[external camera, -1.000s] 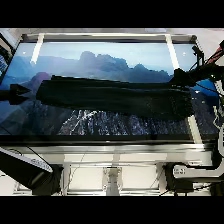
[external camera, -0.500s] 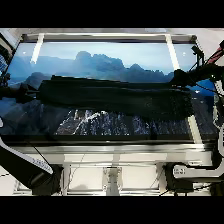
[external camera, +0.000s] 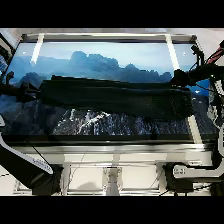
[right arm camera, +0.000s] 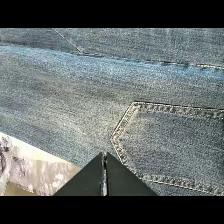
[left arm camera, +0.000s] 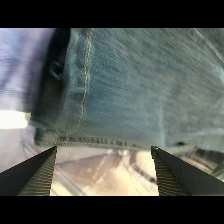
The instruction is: Fold the clothes and pants, and hang the long-sleeved shirts on hangers.
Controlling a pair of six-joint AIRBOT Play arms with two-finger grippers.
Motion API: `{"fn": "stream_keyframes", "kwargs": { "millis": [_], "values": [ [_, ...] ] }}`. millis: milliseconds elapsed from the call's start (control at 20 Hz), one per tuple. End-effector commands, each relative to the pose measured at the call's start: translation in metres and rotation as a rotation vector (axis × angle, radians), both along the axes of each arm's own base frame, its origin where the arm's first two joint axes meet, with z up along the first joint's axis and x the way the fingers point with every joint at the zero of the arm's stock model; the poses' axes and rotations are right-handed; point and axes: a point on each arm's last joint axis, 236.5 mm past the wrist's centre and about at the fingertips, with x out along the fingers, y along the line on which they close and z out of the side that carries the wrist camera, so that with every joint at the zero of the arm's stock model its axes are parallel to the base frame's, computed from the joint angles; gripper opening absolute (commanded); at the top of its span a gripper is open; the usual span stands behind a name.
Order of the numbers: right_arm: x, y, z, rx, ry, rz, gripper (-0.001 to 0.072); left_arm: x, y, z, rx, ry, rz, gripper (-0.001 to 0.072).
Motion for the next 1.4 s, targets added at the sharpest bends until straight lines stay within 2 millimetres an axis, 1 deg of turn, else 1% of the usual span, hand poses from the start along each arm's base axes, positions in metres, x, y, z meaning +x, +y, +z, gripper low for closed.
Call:
{"fn": "stream_keyframes", "kwargs": {
  "millis": [0,100,200,350,450,550,600,700,750,800,1000,1100,1250,1300,1350],
  "values": [
    [0.0,0.001,0.001,0.002,-0.005,0.008,0.0028,-0.011,0.008,0.003,0.055,0.072,0.03,0.0679],
    [0.001,0.002,0.001,0.001,-0.011,0.011,0.0028,-0.019,0.012,-0.003,0.09,0.132,0.039,0.0678],
    [0.004,0.003,0.003,0.006,-0.03,0.018,0.0028,-0.019,0.013,-0.011,0.143,0.171,0.042,0.0678],
    [0.006,0.004,0.005,0.01,-0.039,0.021,0.0028,-0.003,0.0,-0.014,0.178,0.157,0.046,0.0678],
    [0.005,0.004,0.004,0.008,-0.041,0.029,0.0028,0.01,0.0,-0.016,0.195,0.134,0.095,0.0678],
    [0.005,0.004,0.004,0.002,-0.047,0.042,0.0028,0.017,-0.004,-0.016,0.16,0.12,0.121,0.0678],
    [0.005,0.004,0.004,0.0,-0.049,0.043,0.0028,0.015,-0.003,-0.021,0.142,0.149,0.14,0.0677],
    [0.005,0.004,0.004,0.0,-0.049,0.043,0.0028,-0.003,-0.001,-0.037,0.135,0.241,0.132,0.0678],
    [0.005,0.004,0.004,-0.001,-0.049,0.045,0.0028,-0.008,-0.002,-0.042,0.128,0.266,0.122,0.0678],
    [0.005,0.004,0.004,-0.002,-0.051,0.049,0.0028,-0.008,-0.001,-0.045,0.125,0.27,0.125,0.0678],
    [0.005,0.004,0.004,-0.003,-0.052,0.05,0.0028,0.001,0.01,-0.047,0.15,0.226,0.155,0.0678],
    [0.005,0.004,0.005,-0.002,-0.052,0.049,0.0028,0.001,0.01,-0.047,0.155,0.208,0.128,0.0678],
    [0.006,0.007,0.006,0.014,-0.057,0.05,0.0028,0.002,0.004,-0.046,0.13,0.192,0.106,0.0676],
    [0.006,0.008,0.007,0.019,-0.059,0.05,0.0028,0.003,-0.001,-0.045,0.101,0.184,0.091,0.0657],
    [0.007,0.008,0.007,0.019,-0.059,0.05,0.0028,0.008,-0.01,-0.044,0.055,0.159,0.077,0.0629]
  ]
}}
